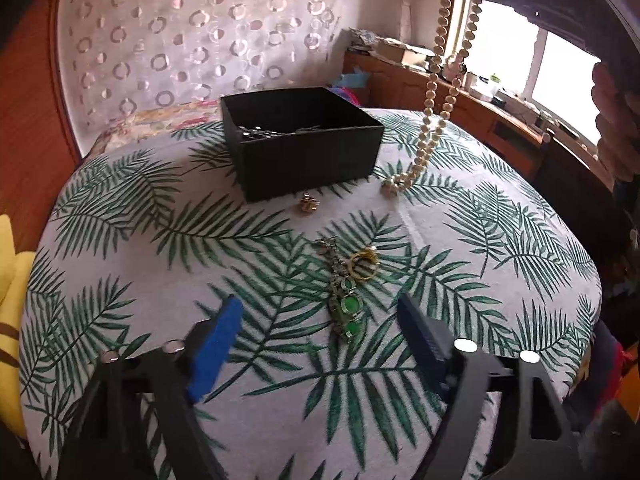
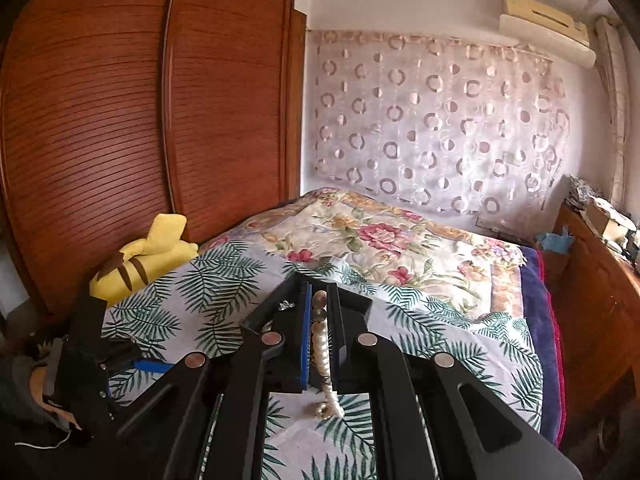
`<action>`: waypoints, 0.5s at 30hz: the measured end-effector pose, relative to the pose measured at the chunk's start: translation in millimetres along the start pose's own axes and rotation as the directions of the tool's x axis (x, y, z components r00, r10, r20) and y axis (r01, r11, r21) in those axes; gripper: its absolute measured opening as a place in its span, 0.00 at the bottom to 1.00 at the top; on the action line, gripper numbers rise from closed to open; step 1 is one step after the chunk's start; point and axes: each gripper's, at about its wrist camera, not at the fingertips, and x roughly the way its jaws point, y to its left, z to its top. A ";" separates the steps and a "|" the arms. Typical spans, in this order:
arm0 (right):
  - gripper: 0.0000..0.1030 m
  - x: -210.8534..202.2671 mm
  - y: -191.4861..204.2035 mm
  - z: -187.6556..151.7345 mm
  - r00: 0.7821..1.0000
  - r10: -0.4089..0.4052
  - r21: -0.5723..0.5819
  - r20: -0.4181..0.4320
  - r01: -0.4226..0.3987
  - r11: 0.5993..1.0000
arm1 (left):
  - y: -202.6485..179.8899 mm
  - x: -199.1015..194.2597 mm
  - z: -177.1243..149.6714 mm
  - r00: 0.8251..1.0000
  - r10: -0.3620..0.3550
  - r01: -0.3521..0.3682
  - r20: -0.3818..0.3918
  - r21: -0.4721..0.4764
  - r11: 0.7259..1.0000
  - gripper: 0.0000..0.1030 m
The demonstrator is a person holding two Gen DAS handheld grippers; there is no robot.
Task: Organize jewelry
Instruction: 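Carry the pearls over the box with the right tool while the left tool grasps the green pendant necklace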
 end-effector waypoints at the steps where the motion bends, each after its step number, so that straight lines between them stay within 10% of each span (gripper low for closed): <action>1: 0.08 0.4 -1.6 -1.6 1.000 -0.003 0.003 -0.004 0.003 1.000 | -2.6 3.2 1.3 1.000 -0.002 0.002 -0.009 0.008 1.000 0.62; 15: 0.08 14.9 -12.6 -33.9 0.997 -0.012 0.041 -0.071 0.015 0.999 | -23.9 16.4 -1.2 0.998 0.052 -0.045 -0.047 0.134 0.990 0.13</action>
